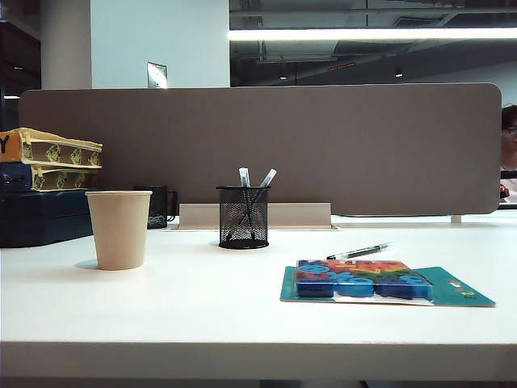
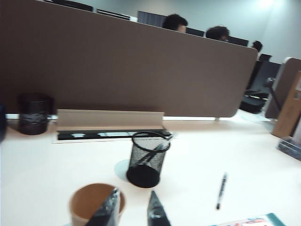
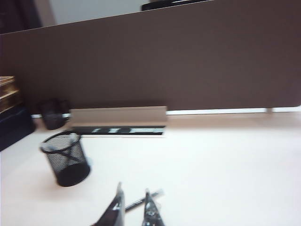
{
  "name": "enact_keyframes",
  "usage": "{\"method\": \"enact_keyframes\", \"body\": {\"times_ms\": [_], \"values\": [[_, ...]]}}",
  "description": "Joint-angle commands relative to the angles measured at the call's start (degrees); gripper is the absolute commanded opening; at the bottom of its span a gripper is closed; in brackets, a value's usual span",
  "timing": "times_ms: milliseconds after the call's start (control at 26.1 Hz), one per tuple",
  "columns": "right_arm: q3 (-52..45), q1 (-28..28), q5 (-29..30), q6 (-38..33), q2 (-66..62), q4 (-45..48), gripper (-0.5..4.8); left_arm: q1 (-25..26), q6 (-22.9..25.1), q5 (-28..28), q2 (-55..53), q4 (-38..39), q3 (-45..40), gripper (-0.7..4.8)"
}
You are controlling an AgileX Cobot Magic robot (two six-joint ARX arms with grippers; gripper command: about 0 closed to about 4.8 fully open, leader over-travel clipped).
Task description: Pick up one pen and put it in the pen container.
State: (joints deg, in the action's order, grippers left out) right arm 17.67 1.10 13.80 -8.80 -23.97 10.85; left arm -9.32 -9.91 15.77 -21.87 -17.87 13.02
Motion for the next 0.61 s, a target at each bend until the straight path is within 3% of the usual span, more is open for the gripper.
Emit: {"method": "enact_keyframes", "body": {"times_ms": [38, 307, 613], "values": [[1.0, -0.1, 5.5, -0.3, -2.8, 4.9, 0.54, -2.0, 0.2, 1.6, -4.2, -3.2, 1.7, 0.79], [1.0, -0.1, 10.3, -1.4, -5.7, 9.4, 0.55, -5.9, -0.9, 5.0, -11.8, -11.9, 2.7, 0.78], [1.0, -0.1, 10.4, -6.4, -7.5, 9.2, 0.95, -7.1, -3.7, 7.8, -14.5, -11.9, 2.7, 0.79]]}}
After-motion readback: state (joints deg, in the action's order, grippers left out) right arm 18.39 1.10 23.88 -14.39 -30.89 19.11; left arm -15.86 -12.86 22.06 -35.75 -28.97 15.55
